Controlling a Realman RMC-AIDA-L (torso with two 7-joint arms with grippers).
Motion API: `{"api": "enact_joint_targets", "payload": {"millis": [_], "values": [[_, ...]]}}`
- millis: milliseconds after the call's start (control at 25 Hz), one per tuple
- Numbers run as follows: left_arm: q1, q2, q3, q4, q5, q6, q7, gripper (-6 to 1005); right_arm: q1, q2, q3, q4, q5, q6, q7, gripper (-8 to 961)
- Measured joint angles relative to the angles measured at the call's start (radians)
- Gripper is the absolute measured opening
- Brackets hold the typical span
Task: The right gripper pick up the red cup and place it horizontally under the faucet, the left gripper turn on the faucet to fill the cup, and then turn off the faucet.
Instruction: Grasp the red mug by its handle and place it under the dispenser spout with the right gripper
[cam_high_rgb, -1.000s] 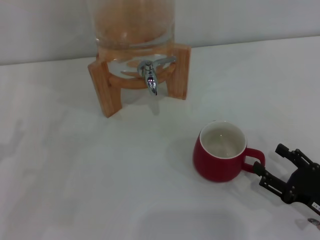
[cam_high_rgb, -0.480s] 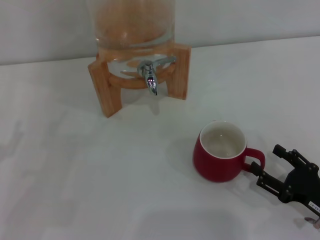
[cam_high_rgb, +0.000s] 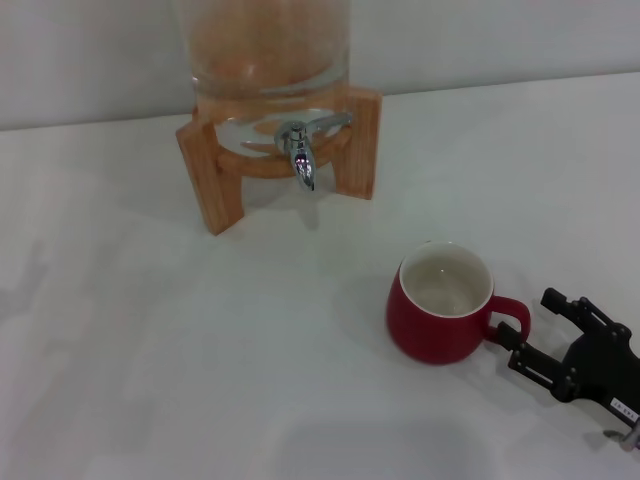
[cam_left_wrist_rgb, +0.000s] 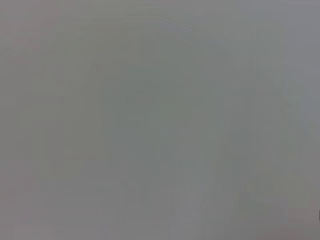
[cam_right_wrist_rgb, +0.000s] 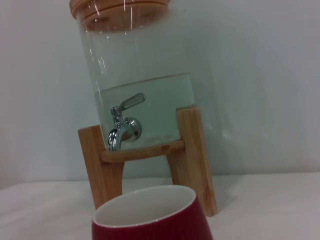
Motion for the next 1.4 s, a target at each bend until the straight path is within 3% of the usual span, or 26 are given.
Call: {"api": "enact_joint_targets", "payload": {"millis": [1400], "values": [[-0.014, 0.002, -0.001, 0.000, 0.000, -0.004, 0.002, 875, 0.027, 0.000, 0.023, 0.000, 0.023, 0.042, 0.001, 839]]}}
